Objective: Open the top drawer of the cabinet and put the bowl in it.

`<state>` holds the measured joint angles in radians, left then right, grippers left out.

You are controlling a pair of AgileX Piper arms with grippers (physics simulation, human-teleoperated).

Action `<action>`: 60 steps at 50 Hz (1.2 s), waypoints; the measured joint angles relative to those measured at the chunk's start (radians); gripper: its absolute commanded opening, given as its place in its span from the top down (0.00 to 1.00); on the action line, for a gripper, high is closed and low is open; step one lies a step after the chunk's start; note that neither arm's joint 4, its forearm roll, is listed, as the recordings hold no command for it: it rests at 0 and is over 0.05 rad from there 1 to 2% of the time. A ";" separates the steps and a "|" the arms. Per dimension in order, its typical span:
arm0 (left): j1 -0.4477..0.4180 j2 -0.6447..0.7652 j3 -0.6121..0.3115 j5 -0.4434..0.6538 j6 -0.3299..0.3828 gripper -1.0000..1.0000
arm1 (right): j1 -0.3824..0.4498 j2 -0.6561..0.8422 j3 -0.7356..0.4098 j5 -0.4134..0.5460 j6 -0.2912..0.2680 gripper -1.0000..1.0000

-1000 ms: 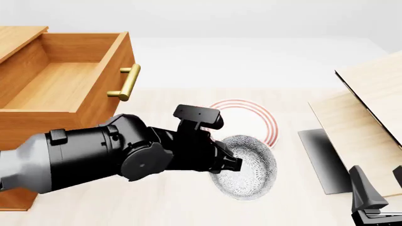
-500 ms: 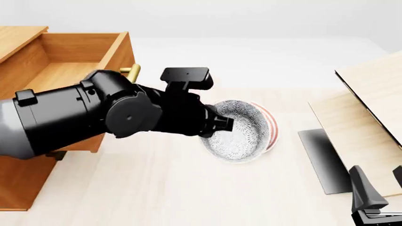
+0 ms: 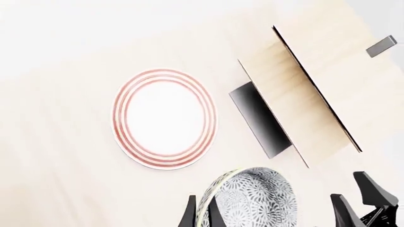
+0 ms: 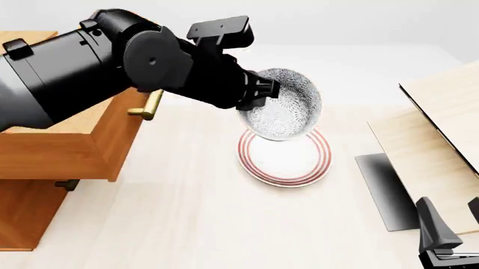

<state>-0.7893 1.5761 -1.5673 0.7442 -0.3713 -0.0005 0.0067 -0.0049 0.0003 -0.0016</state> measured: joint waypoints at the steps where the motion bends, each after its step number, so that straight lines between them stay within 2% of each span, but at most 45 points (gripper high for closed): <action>1: 0.004 0.004 -0.016 0.009 0.002 1.00 | 0.000 0.000 0.000 0.000 0.000 0.00; 24: 0.099 0.074 -0.331 0.200 0.058 1.00 | 0.000 0.000 0.000 0.000 0.000 0.00; 36: 0.152 0.098 -0.436 0.264 0.073 1.00 | 0.000 0.000 0.000 0.000 0.000 0.00; 46: 0.203 0.090 -0.452 0.285 0.074 1.00 | 0.000 0.000 0.000 0.000 0.000 0.00; 60: 0.290 0.015 -0.362 0.269 0.065 1.00 | 0.000 0.000 0.000 0.000 0.000 0.00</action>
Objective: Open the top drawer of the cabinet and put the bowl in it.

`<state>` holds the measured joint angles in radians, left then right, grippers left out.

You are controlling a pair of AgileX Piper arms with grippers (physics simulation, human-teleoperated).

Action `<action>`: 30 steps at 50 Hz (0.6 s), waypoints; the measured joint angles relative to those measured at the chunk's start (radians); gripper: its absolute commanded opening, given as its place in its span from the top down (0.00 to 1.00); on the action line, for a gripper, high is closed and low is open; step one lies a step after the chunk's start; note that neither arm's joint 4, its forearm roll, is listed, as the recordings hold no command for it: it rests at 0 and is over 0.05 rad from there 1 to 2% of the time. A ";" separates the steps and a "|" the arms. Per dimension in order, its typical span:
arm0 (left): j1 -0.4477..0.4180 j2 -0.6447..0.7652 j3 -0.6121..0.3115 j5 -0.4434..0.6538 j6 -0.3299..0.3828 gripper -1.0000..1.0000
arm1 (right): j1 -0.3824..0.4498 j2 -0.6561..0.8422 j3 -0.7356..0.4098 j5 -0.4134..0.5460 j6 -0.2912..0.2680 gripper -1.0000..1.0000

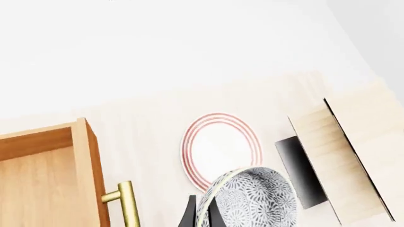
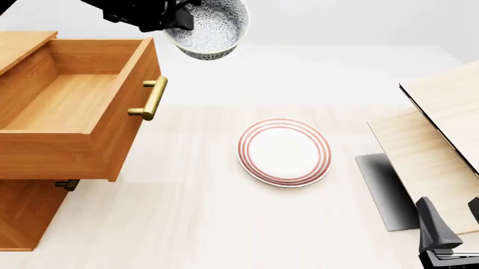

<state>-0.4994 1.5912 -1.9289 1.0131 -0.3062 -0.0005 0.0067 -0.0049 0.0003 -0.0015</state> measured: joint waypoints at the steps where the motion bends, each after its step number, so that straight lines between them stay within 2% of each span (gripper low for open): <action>1: 0.006 -0.006 0.007 -0.002 -0.001 1.00 | 0.000 0.000 0.000 0.000 0.000 0.00; 30: 0.132 -0.174 0.187 -0.042 -0.038 1.00 | 0.000 0.000 0.000 0.000 0.000 0.00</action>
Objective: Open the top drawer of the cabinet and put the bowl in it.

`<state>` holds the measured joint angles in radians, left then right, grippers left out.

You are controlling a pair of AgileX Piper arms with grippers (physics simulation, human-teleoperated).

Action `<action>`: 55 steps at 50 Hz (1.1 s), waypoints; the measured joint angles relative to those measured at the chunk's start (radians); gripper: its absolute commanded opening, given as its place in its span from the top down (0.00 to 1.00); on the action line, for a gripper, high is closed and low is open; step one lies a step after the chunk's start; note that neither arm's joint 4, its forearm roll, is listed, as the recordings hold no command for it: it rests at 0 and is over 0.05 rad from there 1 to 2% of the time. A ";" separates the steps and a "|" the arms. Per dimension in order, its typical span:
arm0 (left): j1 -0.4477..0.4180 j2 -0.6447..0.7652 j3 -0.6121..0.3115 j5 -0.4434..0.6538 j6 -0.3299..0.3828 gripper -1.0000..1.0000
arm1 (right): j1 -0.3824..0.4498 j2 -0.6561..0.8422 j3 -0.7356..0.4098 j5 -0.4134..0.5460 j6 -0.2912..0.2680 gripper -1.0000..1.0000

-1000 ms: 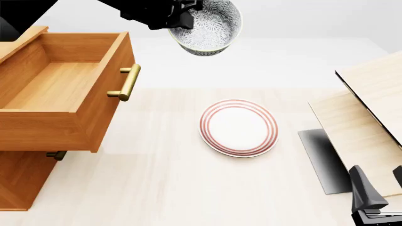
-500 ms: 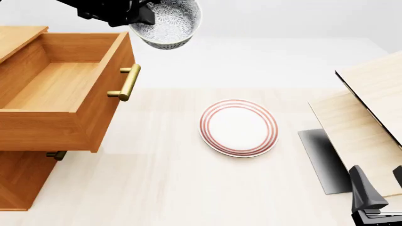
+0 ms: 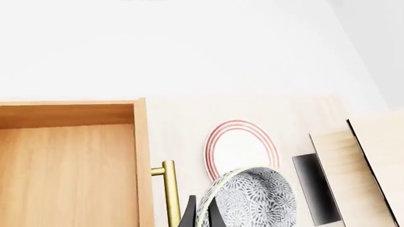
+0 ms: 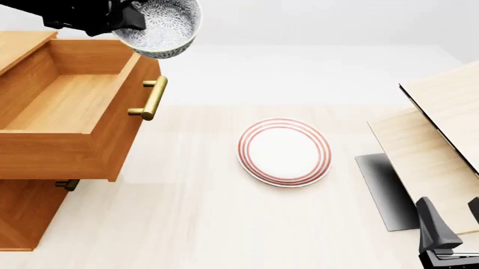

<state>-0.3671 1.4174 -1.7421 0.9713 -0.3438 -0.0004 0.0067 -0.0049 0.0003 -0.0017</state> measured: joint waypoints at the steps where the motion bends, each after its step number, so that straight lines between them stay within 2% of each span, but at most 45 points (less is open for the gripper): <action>1: 0.004 -0.006 0.005 -0.001 -0.001 1.00 | 0.000 0.000 0.000 0.000 0.000 0.00; 23: 0.091 -0.121 0.100 -0.014 -0.036 1.00 | 0.000 0.000 0.000 0.000 0.000 0.00; 55: 0.227 -0.271 0.336 -0.135 -0.143 1.00 | 0.000 0.000 0.000 0.000 0.000 0.00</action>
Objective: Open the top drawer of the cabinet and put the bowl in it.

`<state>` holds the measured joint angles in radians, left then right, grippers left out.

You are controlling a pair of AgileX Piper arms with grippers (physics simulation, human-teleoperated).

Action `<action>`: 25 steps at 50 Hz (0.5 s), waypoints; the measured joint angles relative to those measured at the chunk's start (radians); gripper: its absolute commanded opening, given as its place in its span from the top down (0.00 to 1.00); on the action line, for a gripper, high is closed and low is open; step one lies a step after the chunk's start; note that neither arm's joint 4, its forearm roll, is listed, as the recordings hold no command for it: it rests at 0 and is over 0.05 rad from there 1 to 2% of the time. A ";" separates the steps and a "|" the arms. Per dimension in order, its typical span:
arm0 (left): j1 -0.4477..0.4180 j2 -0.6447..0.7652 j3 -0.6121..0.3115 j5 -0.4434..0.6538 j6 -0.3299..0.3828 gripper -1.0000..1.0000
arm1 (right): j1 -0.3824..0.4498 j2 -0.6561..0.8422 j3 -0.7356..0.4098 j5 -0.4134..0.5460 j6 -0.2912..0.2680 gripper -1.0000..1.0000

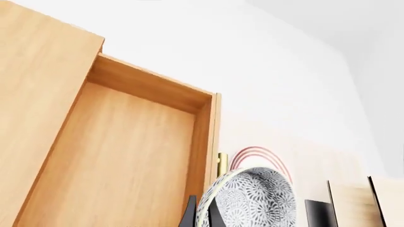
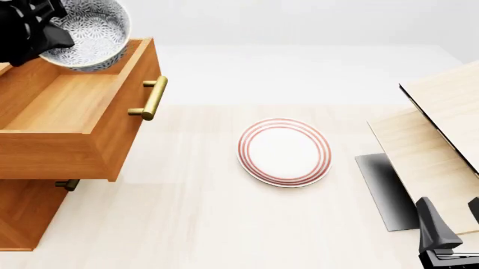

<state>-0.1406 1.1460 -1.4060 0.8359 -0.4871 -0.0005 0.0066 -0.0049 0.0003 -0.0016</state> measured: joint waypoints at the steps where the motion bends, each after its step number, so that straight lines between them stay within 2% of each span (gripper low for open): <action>1: 0.004 -0.003 0.005 -0.003 -0.003 1.00 | 0.000 0.000 0.000 0.000 0.000 0.00; 25: 0.081 -0.074 0.099 -0.060 -0.077 1.00 | 0.000 0.000 0.000 0.000 0.000 0.00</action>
<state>-0.0599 1.0716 -1.3069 0.7761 -0.5640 -0.0004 0.0067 -0.0049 0.0003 -0.0017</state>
